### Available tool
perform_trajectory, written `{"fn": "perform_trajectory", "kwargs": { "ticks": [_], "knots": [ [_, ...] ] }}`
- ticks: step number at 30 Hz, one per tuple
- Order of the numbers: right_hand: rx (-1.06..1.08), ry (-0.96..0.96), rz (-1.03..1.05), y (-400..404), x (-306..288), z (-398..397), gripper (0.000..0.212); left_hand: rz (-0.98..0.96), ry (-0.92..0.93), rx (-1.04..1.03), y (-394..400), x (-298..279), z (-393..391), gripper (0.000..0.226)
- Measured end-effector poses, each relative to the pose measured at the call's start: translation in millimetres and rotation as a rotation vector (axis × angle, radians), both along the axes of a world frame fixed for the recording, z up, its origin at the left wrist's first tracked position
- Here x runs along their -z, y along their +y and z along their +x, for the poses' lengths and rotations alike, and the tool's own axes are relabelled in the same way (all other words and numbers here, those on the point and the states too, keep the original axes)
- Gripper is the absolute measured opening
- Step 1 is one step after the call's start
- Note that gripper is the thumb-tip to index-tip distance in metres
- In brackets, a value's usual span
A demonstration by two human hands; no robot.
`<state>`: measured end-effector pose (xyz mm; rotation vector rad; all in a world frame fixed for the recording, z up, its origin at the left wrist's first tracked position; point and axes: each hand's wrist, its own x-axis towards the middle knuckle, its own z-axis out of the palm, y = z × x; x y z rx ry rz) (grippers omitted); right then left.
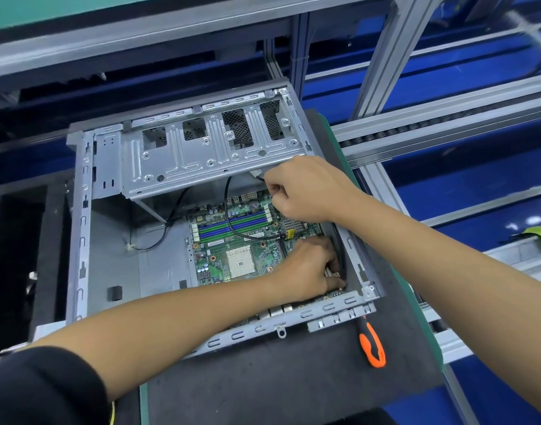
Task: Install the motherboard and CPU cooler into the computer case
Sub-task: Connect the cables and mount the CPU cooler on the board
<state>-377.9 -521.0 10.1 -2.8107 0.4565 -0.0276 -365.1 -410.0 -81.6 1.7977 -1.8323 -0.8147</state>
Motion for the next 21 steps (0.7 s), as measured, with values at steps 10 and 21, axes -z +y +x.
{"fn": "perform_trajectory", "kwargs": {
  "ticks": [10, 21],
  "knots": [
    [-0.001, -0.004, -0.011, -0.4, -0.5, -0.5, 0.010, 0.174, -0.148, -0.081, -9.6, -12.1, -11.3, 0.025],
    [0.008, 0.000, -0.010, 0.5, -0.3, -0.5, 0.010, 0.063, -0.149, 0.013, -4.0, -5.4, -3.8, 0.032]
  ]
}}
